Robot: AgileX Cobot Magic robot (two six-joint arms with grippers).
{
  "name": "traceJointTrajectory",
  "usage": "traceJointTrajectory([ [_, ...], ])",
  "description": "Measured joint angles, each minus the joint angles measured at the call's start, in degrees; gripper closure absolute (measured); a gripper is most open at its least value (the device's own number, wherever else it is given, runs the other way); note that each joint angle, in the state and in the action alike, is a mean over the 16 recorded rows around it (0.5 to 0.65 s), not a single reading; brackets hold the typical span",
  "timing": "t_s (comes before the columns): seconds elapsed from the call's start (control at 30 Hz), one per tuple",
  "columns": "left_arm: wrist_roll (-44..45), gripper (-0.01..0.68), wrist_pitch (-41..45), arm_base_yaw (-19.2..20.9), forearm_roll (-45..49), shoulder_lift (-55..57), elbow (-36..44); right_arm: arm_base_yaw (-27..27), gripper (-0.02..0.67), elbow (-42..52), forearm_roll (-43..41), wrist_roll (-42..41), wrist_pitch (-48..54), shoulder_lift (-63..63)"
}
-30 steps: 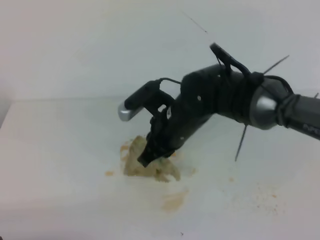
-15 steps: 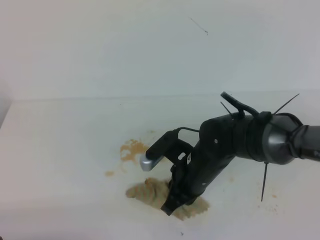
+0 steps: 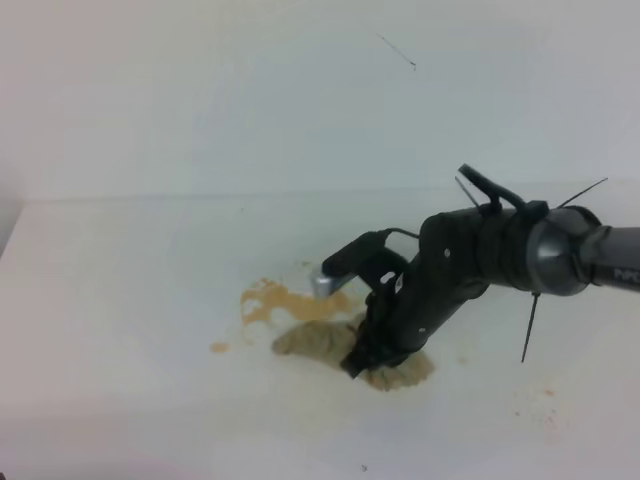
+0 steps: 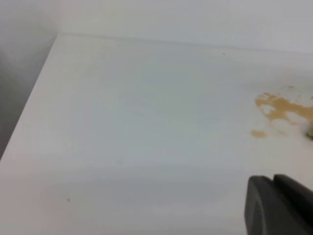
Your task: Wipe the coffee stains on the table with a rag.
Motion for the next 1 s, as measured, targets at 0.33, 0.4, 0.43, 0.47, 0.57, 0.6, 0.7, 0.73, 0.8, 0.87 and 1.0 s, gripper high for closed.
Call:
traceJointTrajectory([
  [0.33, 0.0, 0.672, 0.0, 0.0, 0.0, 0.0, 0.0, -4.6, 0.648, -12.3, 1.2, 1.2, 4.4, 6.2],
  [0.4, 0.0, 0.672, 0.0, 0.0, 0.0, 0.0, 0.0, -4.6, 0.648, -16.4, 1.9, 1.4, 6.4, 8.4],
  [0.43, 0.0, 0.672, 0.0, 0.0, 0.0, 0.0, 0.0, -4.5, 0.648, -18.7, 2.3, 1.4, 7.6, 9.7],
  [0.47, 0.0, 0.672, 0.0, 0.0, 0.0, 0.0, 0.0, -4.4, 0.648, -21.1, 2.7, 1.4, 8.8, 10.9],
  [0.57, 0.0, 0.672, 0.0, 0.0, 0.0, 0.0, 0.0, -3.6, 0.647, -28.6, 3.9, 1.5, 12.8, 15.0],
  [0.6, 0.0, 0.672, 0.0, 0.0, 0.0, 0.0, 0.0, -3.3, 0.647, -31.2, 4.3, 1.6, 14.1, 16.4],
  [0.7, 0.0, 0.672, 0.0, 0.0, 0.0, 0.0, 0.0, -2.0, 0.647, -38.3, 5.4, 1.8, 17.6, 20.2],
  [0.73, 0.0, 0.672, 0.0, 0.0, 0.0, 0.0, 0.0, -1.6, 0.647, -40.4, 5.7, 1.9, 18.6, 21.3],
  [0.8, 0.0, 0.672, 0.0, 0.0, 0.0, 0.0, 0.0, -0.6, 0.647, -44.0, 6.2, 2.1, 20.3, 23.2],
  [0.87, 0.0, 0.672, 0.0, 0.0, 0.0, 0.0, 0.0, 0.5, 0.647, -47.0, 6.4, 2.2, 21.8, 24.6],
  [1.0, 0.0, 0.672, 0.0, 0.0, 0.0, 0.0, 0.0, 2.6, 0.647, -50.7, 6.7, 2.5, 24.3, 26.3],
])
